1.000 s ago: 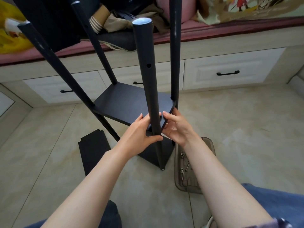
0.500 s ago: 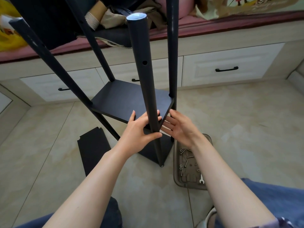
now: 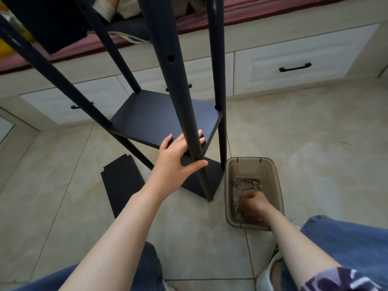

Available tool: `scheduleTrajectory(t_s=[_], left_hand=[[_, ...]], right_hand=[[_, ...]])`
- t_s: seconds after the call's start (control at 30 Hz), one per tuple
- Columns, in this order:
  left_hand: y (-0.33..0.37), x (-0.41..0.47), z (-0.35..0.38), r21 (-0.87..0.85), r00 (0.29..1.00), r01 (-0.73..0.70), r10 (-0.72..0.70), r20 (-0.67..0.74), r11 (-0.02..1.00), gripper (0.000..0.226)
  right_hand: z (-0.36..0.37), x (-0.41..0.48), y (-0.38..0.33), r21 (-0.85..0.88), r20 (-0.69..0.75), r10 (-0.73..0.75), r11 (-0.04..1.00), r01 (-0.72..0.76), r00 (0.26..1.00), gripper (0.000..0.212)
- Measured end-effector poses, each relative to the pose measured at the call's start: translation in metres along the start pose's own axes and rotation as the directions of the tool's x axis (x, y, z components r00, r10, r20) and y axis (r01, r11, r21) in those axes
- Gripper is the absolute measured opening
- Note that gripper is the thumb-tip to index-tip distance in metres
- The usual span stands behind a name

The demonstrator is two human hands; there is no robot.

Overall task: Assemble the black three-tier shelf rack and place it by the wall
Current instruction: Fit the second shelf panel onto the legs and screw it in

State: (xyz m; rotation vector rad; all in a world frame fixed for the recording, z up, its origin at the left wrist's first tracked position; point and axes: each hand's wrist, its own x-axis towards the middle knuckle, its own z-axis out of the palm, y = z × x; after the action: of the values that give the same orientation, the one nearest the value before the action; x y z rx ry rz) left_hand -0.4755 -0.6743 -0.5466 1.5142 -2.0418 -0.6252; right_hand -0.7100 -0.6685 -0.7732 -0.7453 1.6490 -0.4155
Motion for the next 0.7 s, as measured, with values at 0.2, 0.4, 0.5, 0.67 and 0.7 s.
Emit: scheduleTrajectory(t_s=[0.2,0.4,0.5,0.67,0.7], left_hand=[[-0.003,0.0,0.003,0.004,1.0,-0.013,0.013,-0.02,1.0,0.056],[-0.005,-0.001,0.004,0.029,0.999,-0.027,0.028,-0.04,0.999,0.055],[-0.004,0.0,0.005,0.026,0.998,-0.032,0.033,-0.045,0.999,0.054],[-0.006,0.0,0.006,0.031,0.998,-0.04,0.041,-0.052,0.999,0.052],[-0.006,0.0,0.006,0.036,0.998,-0.04,0.042,-0.053,0.999,0.052]], right_hand=[[0.015,0.018,0.008,-0.509,-0.022,-0.193,0.847,0.155,0.981,0.027],[0.03,0.028,0.008,-0.706,0.018,-0.276,0.677,0.208,0.961,0.026],[0.031,0.03,0.004,-0.766,0.039,-0.276,0.609,0.206,0.96,0.025],[0.032,0.029,0.003,-0.838,0.064,-0.264,0.51,0.196,0.962,0.028],[0.032,0.03,0.003,-0.84,0.063,-0.262,0.506,0.193,0.963,0.029]])
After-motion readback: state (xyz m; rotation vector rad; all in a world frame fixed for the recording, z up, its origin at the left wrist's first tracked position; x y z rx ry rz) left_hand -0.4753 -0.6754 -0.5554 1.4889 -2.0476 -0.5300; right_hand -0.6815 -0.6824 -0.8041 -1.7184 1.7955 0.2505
